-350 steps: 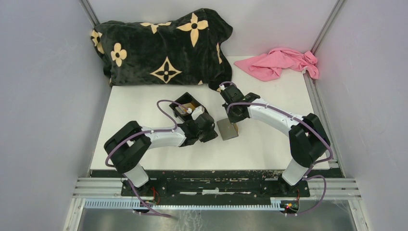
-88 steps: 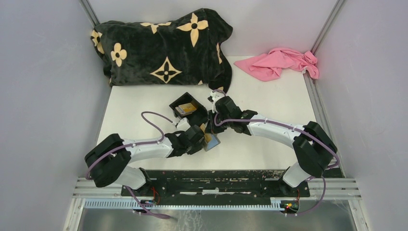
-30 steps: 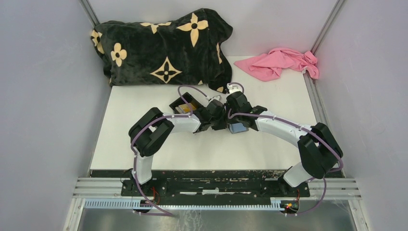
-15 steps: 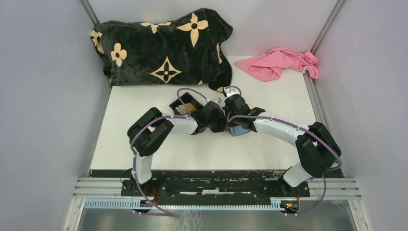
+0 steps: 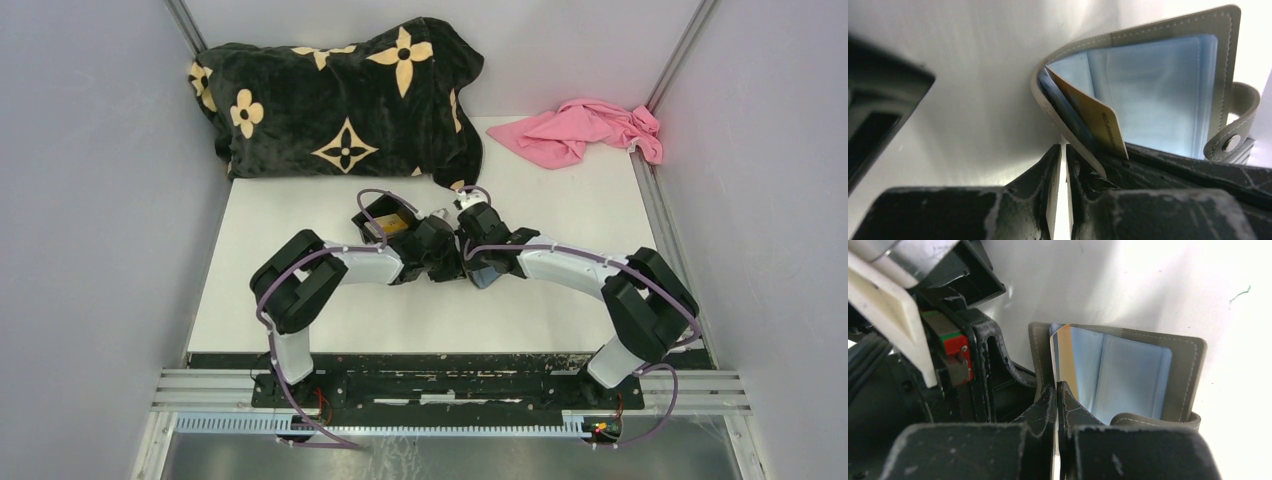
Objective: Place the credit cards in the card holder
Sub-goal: Open the card holder at the center of the board.
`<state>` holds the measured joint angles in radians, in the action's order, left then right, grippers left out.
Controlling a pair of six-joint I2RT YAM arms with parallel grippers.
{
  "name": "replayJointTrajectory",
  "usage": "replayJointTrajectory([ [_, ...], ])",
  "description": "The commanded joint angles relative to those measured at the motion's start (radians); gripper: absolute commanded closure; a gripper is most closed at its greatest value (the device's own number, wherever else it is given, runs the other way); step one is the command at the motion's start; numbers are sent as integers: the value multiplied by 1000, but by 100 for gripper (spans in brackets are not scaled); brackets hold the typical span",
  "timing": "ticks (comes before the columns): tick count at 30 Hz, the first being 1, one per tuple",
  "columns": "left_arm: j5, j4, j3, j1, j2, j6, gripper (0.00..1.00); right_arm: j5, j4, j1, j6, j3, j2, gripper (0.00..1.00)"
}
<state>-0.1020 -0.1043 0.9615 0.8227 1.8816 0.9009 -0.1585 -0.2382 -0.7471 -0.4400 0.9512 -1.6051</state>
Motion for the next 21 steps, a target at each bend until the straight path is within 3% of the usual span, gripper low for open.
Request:
replayJointTrajectory([
  [1,70,416,-71,68,30,-10,76,131,94,-40,-46,-16,-52,99],
  [21,293,709,-16,95,-242,82,73,108,55,-49,-29,-8,-40,99],
])
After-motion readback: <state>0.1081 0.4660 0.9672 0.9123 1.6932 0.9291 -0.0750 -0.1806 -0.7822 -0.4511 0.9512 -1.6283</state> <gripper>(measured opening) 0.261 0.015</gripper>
